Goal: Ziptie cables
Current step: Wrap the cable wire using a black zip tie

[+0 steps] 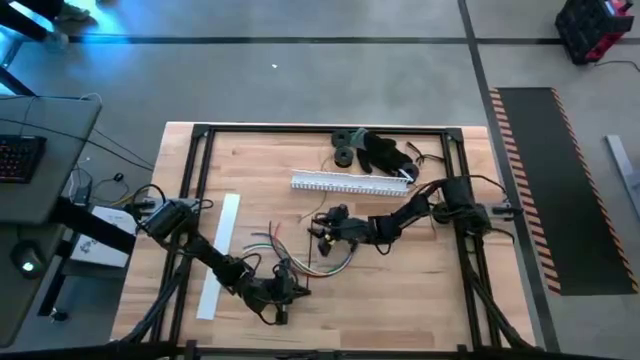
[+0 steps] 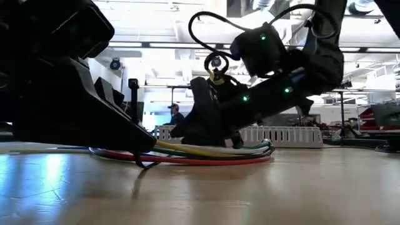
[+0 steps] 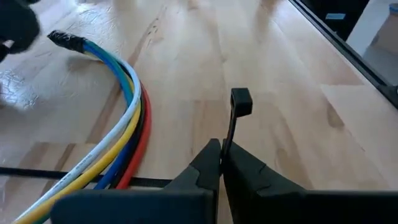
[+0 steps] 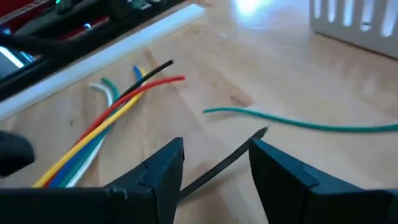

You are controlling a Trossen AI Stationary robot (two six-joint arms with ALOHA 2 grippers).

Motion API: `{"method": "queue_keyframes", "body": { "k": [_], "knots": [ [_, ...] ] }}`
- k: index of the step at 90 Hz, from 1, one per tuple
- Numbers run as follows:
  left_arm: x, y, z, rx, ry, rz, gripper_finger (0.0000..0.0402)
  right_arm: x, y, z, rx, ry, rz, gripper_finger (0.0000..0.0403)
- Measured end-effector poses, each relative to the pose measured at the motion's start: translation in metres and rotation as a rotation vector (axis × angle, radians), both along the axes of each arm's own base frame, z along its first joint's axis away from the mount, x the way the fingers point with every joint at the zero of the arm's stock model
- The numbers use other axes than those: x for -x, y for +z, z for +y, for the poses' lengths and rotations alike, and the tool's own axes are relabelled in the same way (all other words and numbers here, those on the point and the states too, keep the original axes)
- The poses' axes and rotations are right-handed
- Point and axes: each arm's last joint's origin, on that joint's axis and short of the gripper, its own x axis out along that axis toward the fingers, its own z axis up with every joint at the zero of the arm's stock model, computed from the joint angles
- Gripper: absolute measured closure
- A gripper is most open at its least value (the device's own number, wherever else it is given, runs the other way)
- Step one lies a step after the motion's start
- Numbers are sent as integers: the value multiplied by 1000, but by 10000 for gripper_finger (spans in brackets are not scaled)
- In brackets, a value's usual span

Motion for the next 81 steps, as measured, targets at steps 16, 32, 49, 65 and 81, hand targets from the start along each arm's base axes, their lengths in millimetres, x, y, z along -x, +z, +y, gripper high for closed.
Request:
{"method": "queue_keyframes", "body": {
  "k": [16, 32, 49, 65, 81],
  "knots": [
    [-2, 0, 2, 51, -4, 13, 401, 0, -2, -10, -18, -21, 22, 238],
    [-1, -1, 2, 66, 0, 18, 401, -4, -2, -24, -62, -10, 38, 238],
    [-1, -1, 2, 67, 1, 18, 402, -16, 3, -34, -138, 134, 123, 233],
    [-1, -1, 2, 62, 12, 15, 402, -26, 7, -34, -157, 220, 205, 209],
    [-1, -2, 3, 42, 40, 16, 402, -29, 9, -33, -172, 295, 201, 197]
  ]
}}
